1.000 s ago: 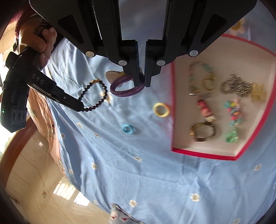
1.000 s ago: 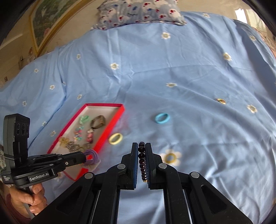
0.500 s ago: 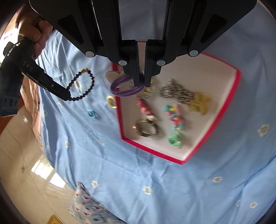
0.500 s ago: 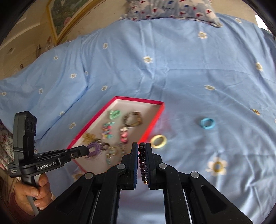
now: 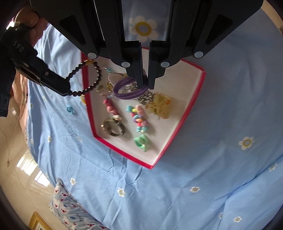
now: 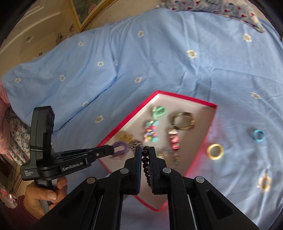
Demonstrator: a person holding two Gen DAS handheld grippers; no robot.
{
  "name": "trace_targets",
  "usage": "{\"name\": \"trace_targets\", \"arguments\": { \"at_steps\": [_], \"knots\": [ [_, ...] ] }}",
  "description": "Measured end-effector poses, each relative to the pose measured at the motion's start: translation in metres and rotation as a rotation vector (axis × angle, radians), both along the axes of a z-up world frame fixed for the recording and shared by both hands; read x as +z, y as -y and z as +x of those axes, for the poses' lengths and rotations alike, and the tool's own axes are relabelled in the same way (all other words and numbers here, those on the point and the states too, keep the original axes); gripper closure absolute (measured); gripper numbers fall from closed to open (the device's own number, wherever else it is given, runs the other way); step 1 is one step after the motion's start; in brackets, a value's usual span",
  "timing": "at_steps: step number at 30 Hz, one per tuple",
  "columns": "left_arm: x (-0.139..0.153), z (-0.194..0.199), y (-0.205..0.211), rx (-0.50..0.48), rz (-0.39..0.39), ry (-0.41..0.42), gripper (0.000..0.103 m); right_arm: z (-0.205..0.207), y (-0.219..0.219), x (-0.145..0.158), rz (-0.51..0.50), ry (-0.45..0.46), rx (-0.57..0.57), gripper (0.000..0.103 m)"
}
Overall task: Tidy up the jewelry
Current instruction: 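Carry hair tie and bead bracelet into the red box and open both tools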
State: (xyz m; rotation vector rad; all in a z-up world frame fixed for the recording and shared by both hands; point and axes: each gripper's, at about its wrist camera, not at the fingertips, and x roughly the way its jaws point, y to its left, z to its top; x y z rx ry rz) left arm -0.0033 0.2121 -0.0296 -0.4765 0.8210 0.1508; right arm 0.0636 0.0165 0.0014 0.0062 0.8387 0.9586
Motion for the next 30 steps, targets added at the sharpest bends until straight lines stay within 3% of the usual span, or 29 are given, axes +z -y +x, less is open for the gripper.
{"name": "trace_targets", "arguments": {
  "at_steps": [5,14,27,30],
  "knots": [
    [-0.01,0.006,-0.007,-0.003,0.003,-0.047,0.099,0.003,-0.016,-0.018,-0.021,-0.037,0.028,0.096],
    [-0.023,0.019,-0.006,-0.013,0.024,-0.106,0.099,0.026,-0.01,-0.052,-0.08,-0.092,-0.025,0.096],
    [-0.027,0.022,-0.004,-0.008,0.034,-0.131,0.092,0.034,-0.005,-0.067,-0.099,-0.127,-0.049,0.095],
    [-0.026,0.023,-0.003,-0.012,0.041,-0.132,0.089,0.036,-0.003,-0.068,-0.088,-0.144,-0.055,0.091]
  ]
}}
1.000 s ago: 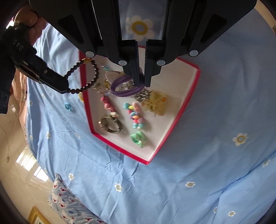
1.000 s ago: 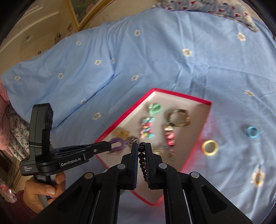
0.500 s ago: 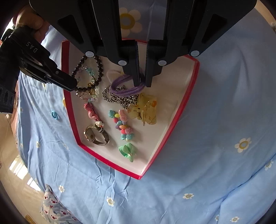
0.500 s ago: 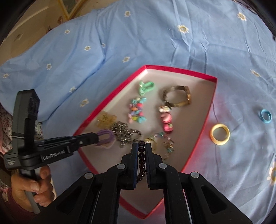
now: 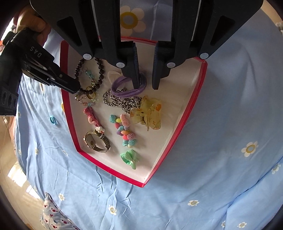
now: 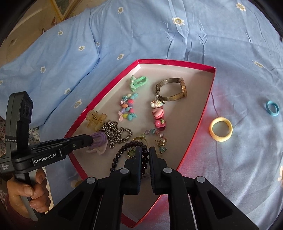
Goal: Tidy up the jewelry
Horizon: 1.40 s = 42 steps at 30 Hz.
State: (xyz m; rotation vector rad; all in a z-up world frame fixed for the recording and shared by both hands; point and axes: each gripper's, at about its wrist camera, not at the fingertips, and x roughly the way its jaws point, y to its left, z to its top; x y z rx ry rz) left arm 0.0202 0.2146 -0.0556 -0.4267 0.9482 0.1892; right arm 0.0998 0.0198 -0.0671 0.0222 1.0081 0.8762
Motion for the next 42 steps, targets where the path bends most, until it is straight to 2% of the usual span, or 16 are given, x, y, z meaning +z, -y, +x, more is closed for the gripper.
{"name": "trace_targets", "arguments": {
  "at_steps": [2,7,11,12,15,16,17,20,21,22,24,30,34,38,42],
  "knots": [
    [0.001,0.0,0.0,0.002,0.002,0.0,0.086,0.002,0.002,0.0,0.014,-0.02,-0.003,0.09],
    [0.004,0.0,0.001,0.009,0.003,0.01,0.071,0.001,0.005,0.003,0.029,-0.028,-0.009,0.089],
    [0.009,-0.005,0.0,0.021,-0.003,0.028,0.069,-0.001,0.01,0.012,0.049,-0.01,-0.024,0.084],
    [0.011,-0.008,0.0,0.029,-0.002,0.036,0.065,-0.002,0.011,0.014,0.058,-0.005,-0.028,0.083],
    [0.015,-0.017,-0.004,0.057,-0.016,0.061,0.047,-0.005,0.019,0.025,0.095,0.021,-0.046,0.065],
    [0.016,-0.021,-0.005,0.071,-0.027,0.073,0.042,-0.007,0.024,0.029,0.114,0.034,-0.053,0.052],
    [0.017,-0.026,-0.006,0.081,-0.042,0.09,0.041,-0.009,0.027,0.031,0.123,0.045,-0.06,0.043],
    [0.021,-0.037,-0.004,0.102,-0.055,0.127,0.039,-0.016,0.034,0.036,0.14,0.08,-0.073,0.034],
    [0.023,-0.041,-0.003,0.107,-0.056,0.138,0.035,-0.019,0.036,0.036,0.142,0.087,-0.077,0.033],
    [0.025,-0.045,-0.002,0.116,-0.055,0.147,0.026,-0.021,0.038,0.035,0.144,0.091,-0.082,0.03],
    [0.027,-0.054,0.0,0.141,-0.045,0.161,0.019,-0.026,0.043,0.034,0.155,0.094,-0.088,0.028],
    [0.023,-0.065,0.006,0.151,-0.054,0.159,0.018,-0.035,0.054,0.03,0.171,0.088,-0.098,0.027],
    [0.022,-0.072,0.013,0.151,-0.037,0.156,0.018,-0.043,0.061,0.03,0.189,0.098,-0.102,0.02],
    [0.025,-0.08,0.022,0.152,0.03,0.173,0.016,-0.052,0.064,0.03,0.198,0.122,-0.096,0.013],
    [0.03,-0.09,0.031,0.143,0.118,0.202,0.014,-0.06,0.067,0.032,0.192,0.154,-0.072,0.013]
  ]
}}
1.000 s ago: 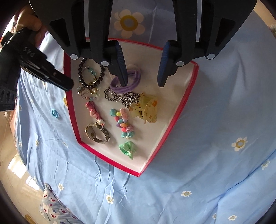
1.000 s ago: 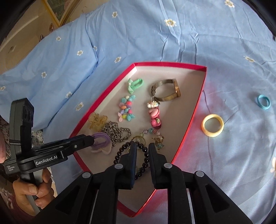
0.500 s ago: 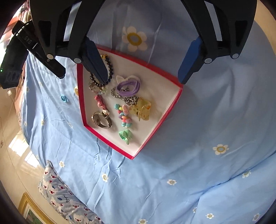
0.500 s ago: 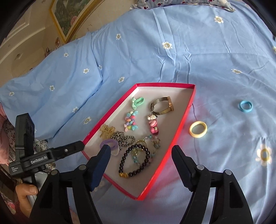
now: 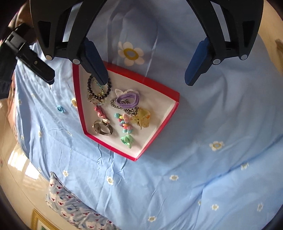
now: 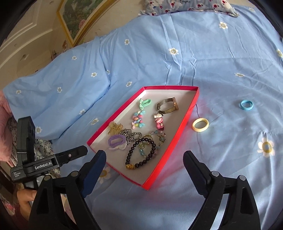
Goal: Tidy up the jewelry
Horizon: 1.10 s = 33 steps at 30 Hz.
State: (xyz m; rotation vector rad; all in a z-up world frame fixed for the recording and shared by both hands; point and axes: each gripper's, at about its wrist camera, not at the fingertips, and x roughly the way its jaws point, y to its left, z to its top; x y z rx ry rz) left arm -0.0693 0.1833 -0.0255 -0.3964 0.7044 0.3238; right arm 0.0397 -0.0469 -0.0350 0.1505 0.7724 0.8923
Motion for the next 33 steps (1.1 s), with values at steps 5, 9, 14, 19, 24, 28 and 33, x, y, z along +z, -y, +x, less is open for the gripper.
{"name": "trace_targets", "arguments": {
  "at_steps": [5,9,14,19,24,28,33],
  "knots": [
    [0.023,-0.006,0.008,-0.041,0.094,0.046,0.012,-0.002,0.004,0.019,-0.004,0.056,0.036,0.012],
    [0.052,-0.009,0.017,-0.067,0.201,0.122,0.0,-0.004,0.004,0.056,-0.028,0.193,0.073,0.0],
    [0.044,0.0,0.025,-0.029,0.324,0.073,0.0,-0.006,-0.001,0.064,-0.038,0.251,0.077,0.0],
    [0.021,-0.001,0.026,0.004,0.309,0.045,0.0,-0.011,-0.003,0.03,-0.049,0.182,0.057,0.0],
    [0.008,-0.004,0.03,0.012,0.326,0.001,0.0,-0.019,-0.009,0.005,-0.098,0.176,0.067,0.0],
    [0.007,-0.009,0.033,0.0,0.328,-0.014,0.0,-0.019,-0.008,-0.004,-0.111,0.155,0.063,0.0],
    [0.014,-0.015,0.037,-0.009,0.319,-0.032,0.0,-0.019,-0.002,-0.001,-0.104,0.14,0.042,0.0]
  ]
}}
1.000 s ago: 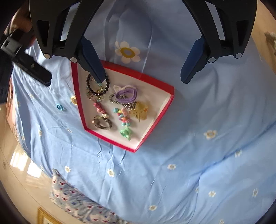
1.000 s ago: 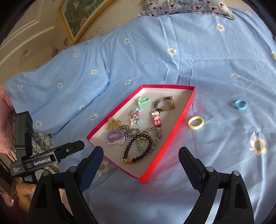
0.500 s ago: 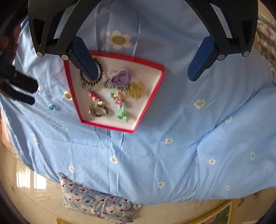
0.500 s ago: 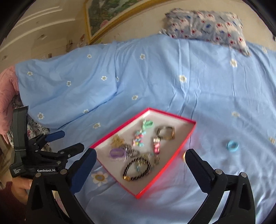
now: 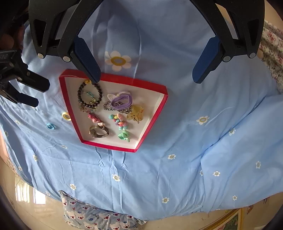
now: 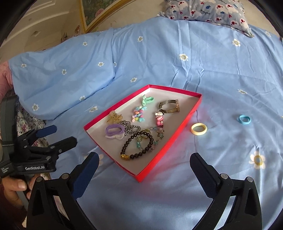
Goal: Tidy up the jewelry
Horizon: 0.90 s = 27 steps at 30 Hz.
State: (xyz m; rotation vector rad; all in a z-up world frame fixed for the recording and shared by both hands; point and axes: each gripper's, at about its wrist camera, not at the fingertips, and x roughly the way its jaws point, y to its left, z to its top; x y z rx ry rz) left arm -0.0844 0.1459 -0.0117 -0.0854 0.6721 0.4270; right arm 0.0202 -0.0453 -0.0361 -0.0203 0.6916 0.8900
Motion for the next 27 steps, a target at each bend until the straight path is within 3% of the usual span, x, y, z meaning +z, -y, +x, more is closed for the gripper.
{"name": "trace_targets", "arguments": {
  "at_steps": [7,27],
  "knots": [
    [0.009,-0.004,0.01,0.009,0.036,-0.04,0.0,-0.003,0.006,0.011,-0.002,0.017,-0.028,0.0],
    [0.024,-0.012,0.02,0.012,0.055,-0.032,0.0,-0.016,0.011,0.03,0.015,0.018,0.002,0.0]
  ]
}}
